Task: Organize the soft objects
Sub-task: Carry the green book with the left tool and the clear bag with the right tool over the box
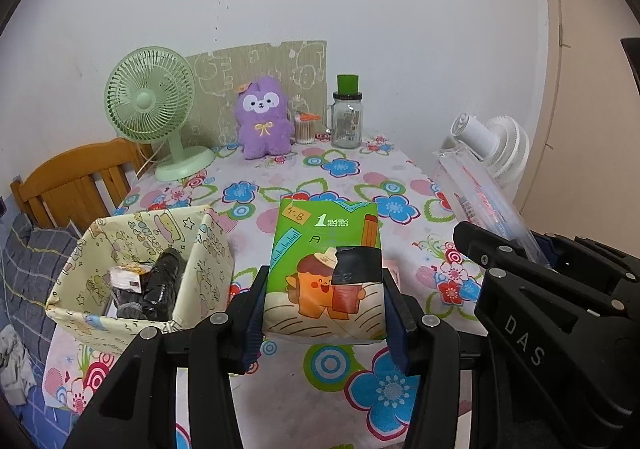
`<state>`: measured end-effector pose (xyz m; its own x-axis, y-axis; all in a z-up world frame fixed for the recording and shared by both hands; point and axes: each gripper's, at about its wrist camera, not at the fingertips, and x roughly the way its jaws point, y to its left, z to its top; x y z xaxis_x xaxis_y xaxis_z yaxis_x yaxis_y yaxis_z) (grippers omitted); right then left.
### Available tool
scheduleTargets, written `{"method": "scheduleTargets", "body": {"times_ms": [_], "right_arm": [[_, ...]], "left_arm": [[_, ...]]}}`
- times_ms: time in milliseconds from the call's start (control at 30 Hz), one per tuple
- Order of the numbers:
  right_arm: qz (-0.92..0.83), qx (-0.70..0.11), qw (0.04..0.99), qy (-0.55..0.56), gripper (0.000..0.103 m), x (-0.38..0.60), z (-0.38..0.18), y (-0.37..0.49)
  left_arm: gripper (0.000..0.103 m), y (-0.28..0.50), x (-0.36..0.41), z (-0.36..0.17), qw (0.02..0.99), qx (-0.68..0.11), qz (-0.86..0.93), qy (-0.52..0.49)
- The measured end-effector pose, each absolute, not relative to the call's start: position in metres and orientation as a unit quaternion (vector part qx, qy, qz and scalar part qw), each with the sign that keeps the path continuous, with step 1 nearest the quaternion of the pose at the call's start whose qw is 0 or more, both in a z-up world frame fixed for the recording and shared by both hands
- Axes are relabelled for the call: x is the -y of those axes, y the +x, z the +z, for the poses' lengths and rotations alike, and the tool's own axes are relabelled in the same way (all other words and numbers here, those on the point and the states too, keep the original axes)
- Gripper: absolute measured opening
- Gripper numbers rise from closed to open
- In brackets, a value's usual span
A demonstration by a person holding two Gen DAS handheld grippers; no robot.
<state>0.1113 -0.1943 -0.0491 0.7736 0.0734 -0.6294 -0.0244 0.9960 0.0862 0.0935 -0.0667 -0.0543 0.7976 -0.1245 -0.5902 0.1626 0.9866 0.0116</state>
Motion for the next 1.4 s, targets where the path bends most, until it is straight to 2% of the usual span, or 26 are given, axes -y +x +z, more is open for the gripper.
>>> {"method": "scheduleTargets", "body": {"times_ms": [700,1400], "right_arm": [[0.033,-0.299,0.953,0.042,0.027,0.182,-0.008,0.089],[0.064,-0.311,0.948,0.03,0.027,0.137,-0.01,0.107]], "left_arm": [[0.052,0.071,0.041,-0.019,0.959,-0.275,-0.069,0.023],[0.052,0.089,-0.006,-0.017,0.96,-0.277,-0.045,0.008]]}}
